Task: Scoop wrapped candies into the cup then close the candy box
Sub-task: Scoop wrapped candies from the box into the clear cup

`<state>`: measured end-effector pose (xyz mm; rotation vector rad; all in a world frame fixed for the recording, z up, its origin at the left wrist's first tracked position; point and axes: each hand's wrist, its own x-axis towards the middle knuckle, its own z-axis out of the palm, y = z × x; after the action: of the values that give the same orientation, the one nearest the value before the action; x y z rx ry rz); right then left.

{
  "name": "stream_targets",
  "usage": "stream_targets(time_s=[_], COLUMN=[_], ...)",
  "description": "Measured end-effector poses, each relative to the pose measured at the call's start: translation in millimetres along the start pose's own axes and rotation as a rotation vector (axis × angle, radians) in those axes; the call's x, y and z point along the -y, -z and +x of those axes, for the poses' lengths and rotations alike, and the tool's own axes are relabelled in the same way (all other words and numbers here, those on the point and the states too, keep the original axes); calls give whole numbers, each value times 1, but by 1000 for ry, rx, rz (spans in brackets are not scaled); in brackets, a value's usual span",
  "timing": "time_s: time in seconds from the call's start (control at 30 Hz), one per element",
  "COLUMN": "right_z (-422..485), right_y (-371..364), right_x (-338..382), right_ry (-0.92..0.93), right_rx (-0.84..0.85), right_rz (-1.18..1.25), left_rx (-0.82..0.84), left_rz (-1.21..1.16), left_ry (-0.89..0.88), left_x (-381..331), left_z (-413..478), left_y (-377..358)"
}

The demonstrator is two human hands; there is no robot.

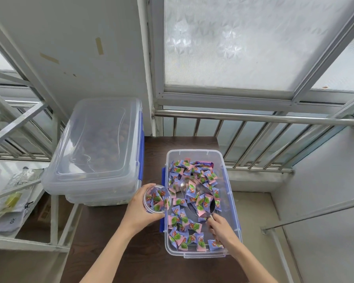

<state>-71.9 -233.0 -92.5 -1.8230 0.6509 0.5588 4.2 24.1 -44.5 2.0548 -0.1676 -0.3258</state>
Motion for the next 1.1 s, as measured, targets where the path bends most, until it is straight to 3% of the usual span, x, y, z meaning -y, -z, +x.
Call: stream_targets(time_s=[0.2, 0.37, 0.57, 0.73, 1.1], right_z=[-20, -45, -52, -48, -65], right_y=[21, 37, 34, 37, 40], right_x=[2, 39, 99, 135, 219], right_ry=[138, 204, 248, 174, 315], right_rx=[4, 136, 273, 353, 167], right_rz=[-75, -197, -576, -905, -1364], left_rx=[10, 8, 34, 42, 75], left_rz=[2, 7, 43, 89, 53], left_ry=[-17, -39, -47, -87, -110], left_x=[-1, 0, 5, 3, 5], left_z=[3, 6, 10, 7, 12], left_y=[-1, 0, 3, 1, 3])
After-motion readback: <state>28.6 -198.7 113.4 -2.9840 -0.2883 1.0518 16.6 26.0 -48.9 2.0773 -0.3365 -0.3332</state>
